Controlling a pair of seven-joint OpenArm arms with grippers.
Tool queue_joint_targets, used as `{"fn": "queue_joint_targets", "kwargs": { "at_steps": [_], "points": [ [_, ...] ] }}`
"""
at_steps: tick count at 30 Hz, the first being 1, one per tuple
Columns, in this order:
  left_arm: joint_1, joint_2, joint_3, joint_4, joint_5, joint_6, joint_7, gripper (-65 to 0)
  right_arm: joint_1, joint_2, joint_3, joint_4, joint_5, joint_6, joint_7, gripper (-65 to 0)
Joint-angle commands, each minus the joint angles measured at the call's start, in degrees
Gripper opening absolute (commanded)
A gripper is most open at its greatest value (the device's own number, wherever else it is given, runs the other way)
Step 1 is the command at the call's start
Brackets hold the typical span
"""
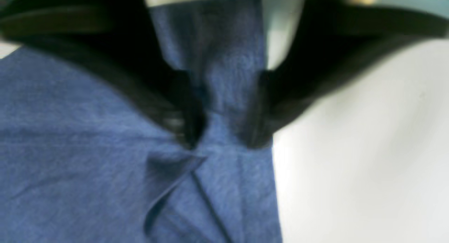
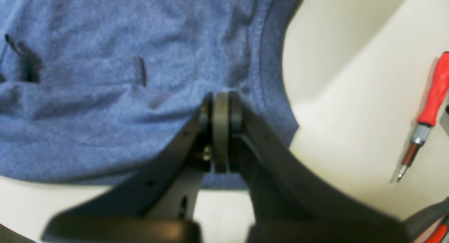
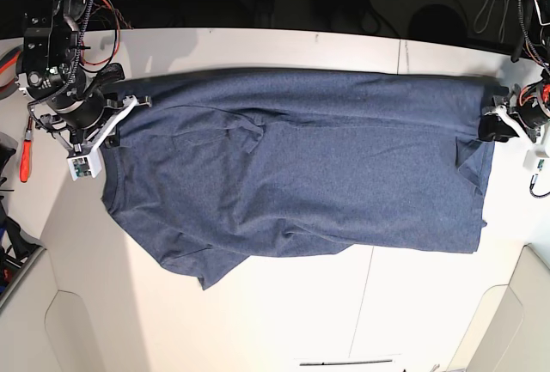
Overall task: Layout the t-shirt on the table in an organized manner, then fold the t-shirt properly
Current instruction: 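Grasp the shirt edge again with the left gripper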
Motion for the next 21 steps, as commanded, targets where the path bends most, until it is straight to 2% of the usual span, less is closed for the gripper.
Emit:
{"fn": "queue_joint_targets", "kwargs": {
  "at_steps": [1, 3, 11, 14, 17, 21],
  "points": [
    [-0.74, -1.88, -0.50, 1.79, -1.86, -0.47, -0.63, -49.7, 0.59, 0.50, 0.15, 0.98, 0.20, -0.02, 1.09, -65.0],
    [-0.76, -2.19, -0.96, 3.74, -3.26, -0.47, 1.01, -51.9, 0.57, 0.48, 0.15, 0.98, 0.20, -0.04, 0.90, -65.0],
    [-0.66, -2.25, -3.32, 9.73, -8.81, -0.47, 12.39, -51.9, 0.57, 0.48, 0.15, 0.98, 0.20, -0.04, 0.37, -65.0],
    [-0.20, -2.27, -3.85, 9.75, -9.20, -0.47, 12.79, -52.2, 0.57, 0.48, 0.15, 0.98, 0.17, -0.04, 0.22, -65.0],
    [0.74, -2.25, -5.35, 10.08, -10.82, -0.47, 12.79, -65.0, 0.59, 0.50, 0.15, 0.98, 0.17, -0.07, 0.26, -65.0],
    [1.18, -2.25, -9.14, 10.97, -14.80, -0.47, 12.55, -65.0, 1.55, 0.50, 0.15, 0.98, -0.02, -0.24, 2.08, -65.0]
  ]
}}
